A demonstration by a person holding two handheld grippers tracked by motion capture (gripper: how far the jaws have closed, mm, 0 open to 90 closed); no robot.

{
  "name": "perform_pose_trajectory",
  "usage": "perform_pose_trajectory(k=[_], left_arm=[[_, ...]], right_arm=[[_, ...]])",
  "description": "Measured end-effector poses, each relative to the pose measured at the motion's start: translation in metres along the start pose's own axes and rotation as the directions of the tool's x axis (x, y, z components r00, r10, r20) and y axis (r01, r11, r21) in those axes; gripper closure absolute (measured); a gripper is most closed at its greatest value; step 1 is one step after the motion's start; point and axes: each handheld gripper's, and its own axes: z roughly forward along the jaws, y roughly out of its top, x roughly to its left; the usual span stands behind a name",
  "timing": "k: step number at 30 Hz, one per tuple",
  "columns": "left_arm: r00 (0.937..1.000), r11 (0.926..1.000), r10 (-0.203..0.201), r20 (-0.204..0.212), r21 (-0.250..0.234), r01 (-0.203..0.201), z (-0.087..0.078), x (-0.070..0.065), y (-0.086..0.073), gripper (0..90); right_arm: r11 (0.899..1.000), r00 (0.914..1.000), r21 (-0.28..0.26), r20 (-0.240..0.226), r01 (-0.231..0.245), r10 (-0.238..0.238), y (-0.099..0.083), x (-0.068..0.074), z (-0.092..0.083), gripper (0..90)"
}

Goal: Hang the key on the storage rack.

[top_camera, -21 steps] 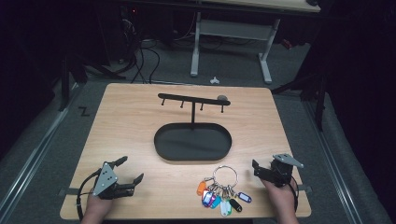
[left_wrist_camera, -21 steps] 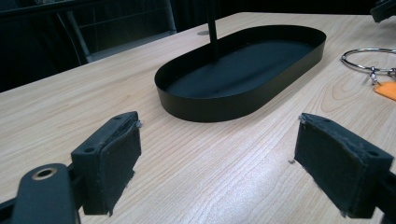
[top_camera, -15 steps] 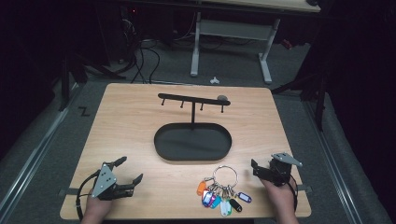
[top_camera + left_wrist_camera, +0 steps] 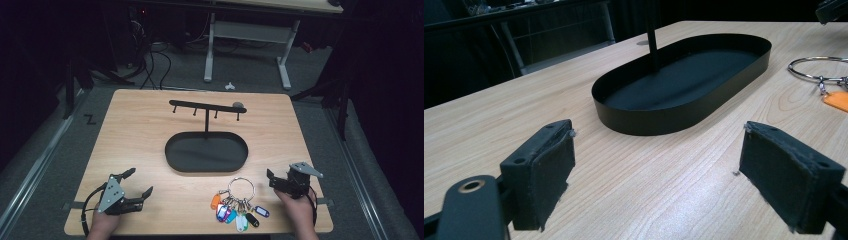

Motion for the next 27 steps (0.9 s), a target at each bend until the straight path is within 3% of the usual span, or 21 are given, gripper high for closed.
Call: perform_pose_trajectory(k=[4,10,13,15,23,27], left_arm=[[1.0,1.0,-0.001,0.001,0.002,0.001,0.0,0.0,0.0,15.0],[1.0,1.0,-0.002,0.0,-0.001,0.002,-0.001,0.0,0.0,15.0],[0.9999,0.9999,-0.012,0.009,0.0,0.012,-0.002,0.0,0.0,15.0],[0.9999,0.9999,-0.014,0.009,-0.005,0.014,-0.002,0.0,0.0,15.0],[0.998,0.9979,-0.063,0.005,-0.01,0.063,-0.003,0.006,0.001,15.0],[0.9978,0.9976,-0.064,0.015,-0.026,0.064,-0.005,0.008,0.001,15.0]], right_arm=[[1.0,0.9996,-0.011,-0.012,0.026,-0.026,0.004,0.011,0.0,15.0],[0.997,0.9952,-0.021,-0.067,0.07,-0.072,0.01,0.026,-0.002,14.7],[0.997,0.994,-0.017,-0.082,0.072,-0.073,0.014,0.029,-0.005,14.8],[0.997,0.9897,0.003,-0.117,0.083,-0.083,0.016,0.03,-0.006,14.8],[0.985,0.9803,0.093,-0.151,0.142,-0.127,0.02,0.038,-0.005,14.7],[0.966,0.9737,0.159,-0.135,0.204,-0.184,0.019,0.045,-0.002,15.2]])
